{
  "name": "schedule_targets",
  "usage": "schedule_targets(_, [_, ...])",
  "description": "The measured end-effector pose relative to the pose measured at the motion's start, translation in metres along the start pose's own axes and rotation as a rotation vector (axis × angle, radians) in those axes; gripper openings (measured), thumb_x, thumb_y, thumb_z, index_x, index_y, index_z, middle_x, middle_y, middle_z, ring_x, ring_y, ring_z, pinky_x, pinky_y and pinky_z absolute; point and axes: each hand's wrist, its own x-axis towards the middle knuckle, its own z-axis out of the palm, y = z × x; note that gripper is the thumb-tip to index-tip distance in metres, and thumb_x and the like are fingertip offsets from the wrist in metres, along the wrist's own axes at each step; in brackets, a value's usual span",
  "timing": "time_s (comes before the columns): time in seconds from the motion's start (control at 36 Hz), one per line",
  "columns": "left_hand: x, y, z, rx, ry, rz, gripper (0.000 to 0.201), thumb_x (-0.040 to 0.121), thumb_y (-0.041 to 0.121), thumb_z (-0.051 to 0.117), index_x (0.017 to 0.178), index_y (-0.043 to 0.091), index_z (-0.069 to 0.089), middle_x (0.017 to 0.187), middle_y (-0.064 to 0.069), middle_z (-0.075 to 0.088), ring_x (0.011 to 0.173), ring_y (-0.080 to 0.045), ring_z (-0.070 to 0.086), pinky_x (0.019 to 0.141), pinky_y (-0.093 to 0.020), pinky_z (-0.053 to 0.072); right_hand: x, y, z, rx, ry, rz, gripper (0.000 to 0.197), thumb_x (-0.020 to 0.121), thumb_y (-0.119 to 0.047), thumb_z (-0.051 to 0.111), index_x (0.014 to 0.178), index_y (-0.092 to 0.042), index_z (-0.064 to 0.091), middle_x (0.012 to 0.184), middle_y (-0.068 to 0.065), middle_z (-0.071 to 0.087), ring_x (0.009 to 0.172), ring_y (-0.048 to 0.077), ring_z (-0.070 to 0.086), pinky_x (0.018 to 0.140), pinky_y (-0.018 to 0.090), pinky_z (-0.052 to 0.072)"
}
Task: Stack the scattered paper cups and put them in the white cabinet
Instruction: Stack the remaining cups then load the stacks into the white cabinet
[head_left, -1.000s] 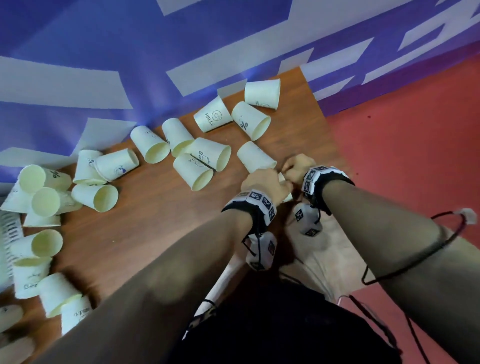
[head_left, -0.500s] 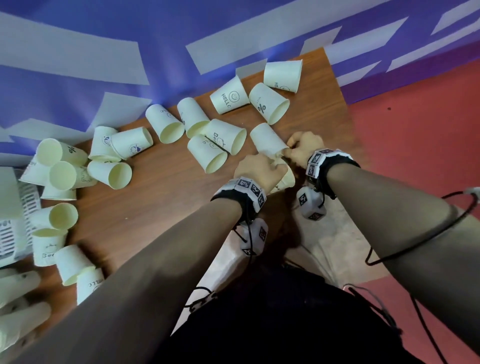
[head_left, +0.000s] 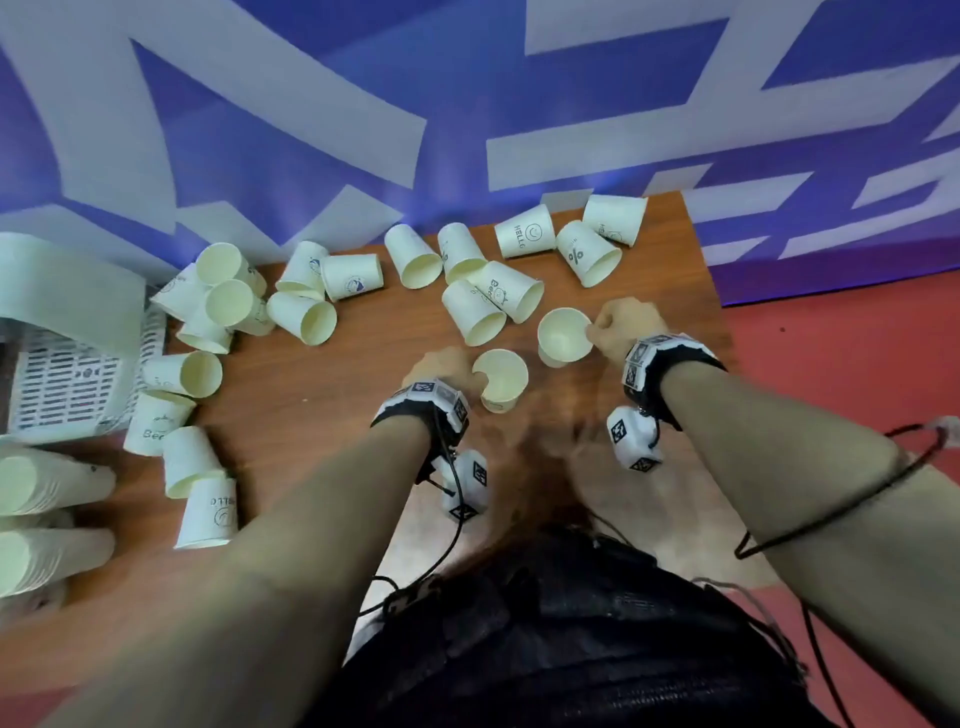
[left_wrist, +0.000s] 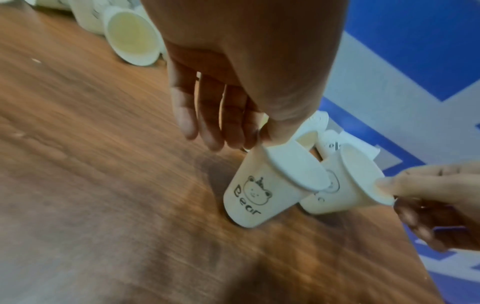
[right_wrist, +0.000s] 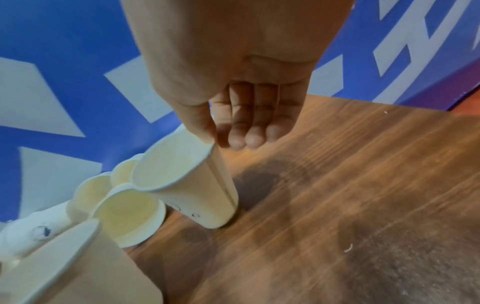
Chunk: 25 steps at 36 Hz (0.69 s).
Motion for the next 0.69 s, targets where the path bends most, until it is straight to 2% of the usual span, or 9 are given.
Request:
schedule_targets(0.06, [-0.015,-0.011,-0.005,-0.033,0.058,-0.021,0.022,0.084,0.029,0.057,0.080,0.008,0.063,0.070,-0.005,0.059,0.057,-0.020,0.053,0.047,-0.023,0.035,-0.013,-0.014,0.001,-0.009,0.000,-0.037,0.023,0.086,-0.024,0.059,0.087,-0.004,0.069,0.088,0.015,0.071,0.082,0.030,0.066,0.069,0.036,0.055])
schedule_targets(0.11, [-0.031,-0.024,-0.009,-0.056,0.112,-0.044,0.023,0.083,0.030,0.058,0.085,0.009,0.066,0.072,-0.005,0.061,0.057,-0.019,0.053,0.046,-0.023,0.033,-0.028,-0.031,0.006,-0.028,-0.001,-0.077,0.023,0.085,-0.024,0.059,0.086,-0.004,0.069,0.087,0.013,0.070,0.084,0.030,0.066,0.071,0.037,0.055])
schedule_targets(0.17, [-0.049,-0.041,-0.012,-0.087,0.162,-0.056,0.025,0.082,0.032,0.057,0.083,0.008,0.064,0.069,-0.004,0.059,0.057,-0.019,0.053,0.046,-0.023,0.033,-0.043,-0.050,0.015,-0.039,0.002,-0.115,0.022,0.083,-0.023,0.059,0.085,-0.003,0.069,0.085,0.013,0.069,0.081,0.029,0.065,0.070,0.034,0.054])
schedule_targets(0.25, [-0.076,-0.072,-0.016,-0.130,0.227,-0.100,0.027,0.081,0.034,0.056,0.076,0.008,0.060,0.066,-0.005,0.057,0.060,-0.025,0.055,0.048,-0.024,0.035,-0.062,-0.081,0.033,-0.072,-0.004,-0.172,0.022,0.083,-0.021,0.060,0.085,-0.001,0.070,0.086,0.015,0.070,0.078,0.028,0.064,0.070,0.032,0.053])
schedule_targets(0.36, [-0.109,-0.122,-0.018,-0.184,0.281,-0.208,0.026,0.080,0.034,0.058,0.077,0.009,0.063,0.067,-0.006,0.059,0.056,-0.023,0.054,0.050,-0.024,0.040,-0.087,-0.126,0.061,-0.114,-0.070,-0.277,0.022,0.083,-0.021,0.059,0.081,0.000,0.066,0.084,0.017,0.067,0.071,0.028,0.058,0.068,0.032,0.049])
schedule_targets(0.47, [-0.137,-0.179,-0.015,-0.239,0.367,-0.282,0.029,0.075,0.038,0.057,0.068,0.010,0.055,0.067,-0.007,0.059,0.056,-0.026,0.054,0.049,-0.025,0.038,-0.112,-0.175,0.088,-0.161,-0.115,-0.387,0.026,0.085,-0.023,0.060,0.088,0.000,0.071,0.090,0.016,0.072,0.087,0.033,0.067,0.082,0.042,0.057])
schedule_targets(0.56, [-0.157,-0.222,-0.019,-0.242,0.404,-0.317,0.028,0.079,0.038,0.057,0.073,0.010,0.058,0.067,-0.005,0.055,0.063,-0.026,0.052,0.053,-0.027,0.037,-0.133,-0.213,0.108,-0.233,-0.130,-0.434,0.027,0.087,-0.027,0.059,0.089,-0.003,0.071,0.092,0.014,0.071,0.089,0.032,0.067,0.083,0.041,0.057])
schedule_targets(0.64, [-0.173,-0.269,-0.023,-0.271,0.445,-0.336,0.029,0.080,0.039,0.057,0.082,0.010,0.057,0.083,-0.009,0.057,0.074,-0.029,0.056,0.061,-0.030,0.042,-0.151,-0.250,0.133,-0.227,-0.140,-0.464,0.024,0.084,-0.026,0.060,0.087,-0.005,0.071,0.090,0.013,0.071,0.087,0.030,0.066,0.083,0.041,0.057])
schedule_targets(0.69, [-0.185,-0.302,-0.028,-0.295,0.458,-0.334,0.023,0.081,0.036,0.057,0.078,0.014,0.056,0.078,-0.007,0.056,0.067,-0.024,0.054,0.057,-0.027,0.038,-0.164,-0.275,0.151,-0.211,-0.138,-0.480,0.024,0.084,-0.026,0.061,0.086,-0.004,0.071,0.090,0.013,0.071,0.087,0.030,0.066,0.083,0.042,0.056])
